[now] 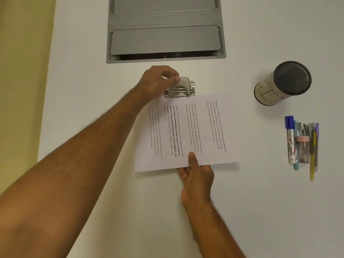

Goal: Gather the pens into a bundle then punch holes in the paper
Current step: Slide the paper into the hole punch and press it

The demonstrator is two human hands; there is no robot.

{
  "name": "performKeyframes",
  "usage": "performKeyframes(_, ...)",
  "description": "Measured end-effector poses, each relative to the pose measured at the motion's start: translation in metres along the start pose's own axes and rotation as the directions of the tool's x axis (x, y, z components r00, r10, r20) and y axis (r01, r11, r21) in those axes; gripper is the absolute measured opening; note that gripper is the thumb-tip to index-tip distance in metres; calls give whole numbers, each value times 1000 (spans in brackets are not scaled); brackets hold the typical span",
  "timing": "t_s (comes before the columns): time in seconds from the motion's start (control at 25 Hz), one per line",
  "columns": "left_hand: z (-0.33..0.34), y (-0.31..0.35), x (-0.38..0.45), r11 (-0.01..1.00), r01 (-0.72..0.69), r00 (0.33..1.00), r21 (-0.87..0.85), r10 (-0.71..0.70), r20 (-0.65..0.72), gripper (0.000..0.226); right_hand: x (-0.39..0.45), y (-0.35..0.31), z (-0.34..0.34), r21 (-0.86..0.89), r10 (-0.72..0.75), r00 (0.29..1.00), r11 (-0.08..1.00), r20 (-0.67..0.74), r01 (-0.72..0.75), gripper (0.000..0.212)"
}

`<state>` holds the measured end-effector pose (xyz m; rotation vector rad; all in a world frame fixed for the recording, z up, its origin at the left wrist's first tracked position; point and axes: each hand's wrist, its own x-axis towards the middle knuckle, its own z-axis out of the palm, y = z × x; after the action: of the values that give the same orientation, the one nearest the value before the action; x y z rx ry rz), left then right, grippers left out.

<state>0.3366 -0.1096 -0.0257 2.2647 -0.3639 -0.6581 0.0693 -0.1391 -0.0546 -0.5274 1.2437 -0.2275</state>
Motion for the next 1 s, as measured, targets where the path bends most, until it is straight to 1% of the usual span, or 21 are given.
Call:
performKeyframes(0.08, 2, 2, 7, 1000, -5, 1000, 15, 4, 13, 23, 1, 0, 1, 0, -1, 1000, 1000, -5, 1, 24)
performKeyframes(0.2, 5, 3, 13, 999, 10, 1000, 45, -11, 16, 23, 2, 1, 1, -1, 0, 1000, 1000, -16, 0, 25)
performKeyframes(0.32, 4, 5, 16, 999, 29, 999, 33, -30, 29, 24, 3, 3, 4, 8, -3, 1000, 1000, -24, 3, 27)
performKeyframes(0.48, 0, 10, 18, 999, 36, 996, 3, -36, 78, 23, 6, 2, 10, -1, 7, 1000, 1000, -22, -7, 25)
performKeyframes(0.72, 0, 13, 21, 998, 36, 989, 41, -42, 139, 30, 9, 1, 22, 12, 14, 1000, 1000, -21, -14, 28)
performKeyframes(1.0, 0, 12, 25, 995, 45, 981, 84, -60, 182, 32, 12, 1, 29, 14, 27, 1000, 1000, -13, -27, 25)
